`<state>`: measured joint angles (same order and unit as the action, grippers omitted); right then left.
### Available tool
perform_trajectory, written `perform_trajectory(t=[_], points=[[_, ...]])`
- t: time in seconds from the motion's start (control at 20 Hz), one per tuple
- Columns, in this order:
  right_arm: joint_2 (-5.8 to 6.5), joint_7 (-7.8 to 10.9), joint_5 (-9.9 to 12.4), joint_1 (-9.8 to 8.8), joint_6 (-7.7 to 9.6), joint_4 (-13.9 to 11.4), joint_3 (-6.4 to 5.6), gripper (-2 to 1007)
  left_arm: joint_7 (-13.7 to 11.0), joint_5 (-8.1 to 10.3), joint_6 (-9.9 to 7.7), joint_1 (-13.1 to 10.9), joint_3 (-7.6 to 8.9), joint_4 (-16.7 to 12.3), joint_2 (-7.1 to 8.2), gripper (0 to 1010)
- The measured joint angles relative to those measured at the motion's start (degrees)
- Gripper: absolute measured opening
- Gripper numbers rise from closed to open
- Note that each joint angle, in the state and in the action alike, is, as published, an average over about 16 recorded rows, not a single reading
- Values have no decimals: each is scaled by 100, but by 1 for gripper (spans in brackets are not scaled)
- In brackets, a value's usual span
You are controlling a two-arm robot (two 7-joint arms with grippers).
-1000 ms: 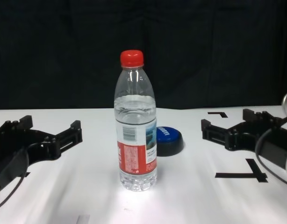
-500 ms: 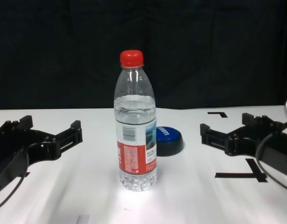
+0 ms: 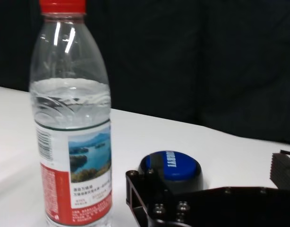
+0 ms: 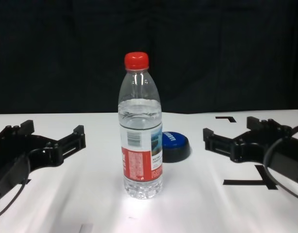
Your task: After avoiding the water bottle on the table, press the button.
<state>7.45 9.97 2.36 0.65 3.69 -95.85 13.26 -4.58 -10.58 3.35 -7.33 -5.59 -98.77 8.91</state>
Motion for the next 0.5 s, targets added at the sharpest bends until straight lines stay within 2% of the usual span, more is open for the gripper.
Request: perform_trajectory(t=[0.5], points=[[121, 154, 55, 36, -8, -18, 158, 1003, 0, 0, 0, 0, 0, 0, 0, 1003]])
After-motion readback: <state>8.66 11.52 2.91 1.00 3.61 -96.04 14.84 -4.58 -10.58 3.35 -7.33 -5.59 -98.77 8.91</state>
